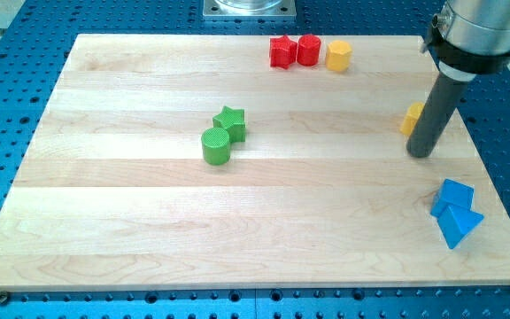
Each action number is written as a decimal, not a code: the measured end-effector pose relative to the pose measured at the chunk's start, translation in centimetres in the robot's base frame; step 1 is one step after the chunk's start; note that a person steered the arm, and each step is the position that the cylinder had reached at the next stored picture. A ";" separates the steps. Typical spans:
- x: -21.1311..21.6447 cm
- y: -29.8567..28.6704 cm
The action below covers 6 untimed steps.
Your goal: Push the yellow hexagon right to the red circle
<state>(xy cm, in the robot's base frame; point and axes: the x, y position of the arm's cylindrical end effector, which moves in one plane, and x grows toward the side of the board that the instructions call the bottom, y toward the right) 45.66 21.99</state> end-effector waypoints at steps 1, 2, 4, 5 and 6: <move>-1.2 -8.2; -7.3 -16.1; -16.5 -12.4; -18.4 -9.8; -16.5 -2.8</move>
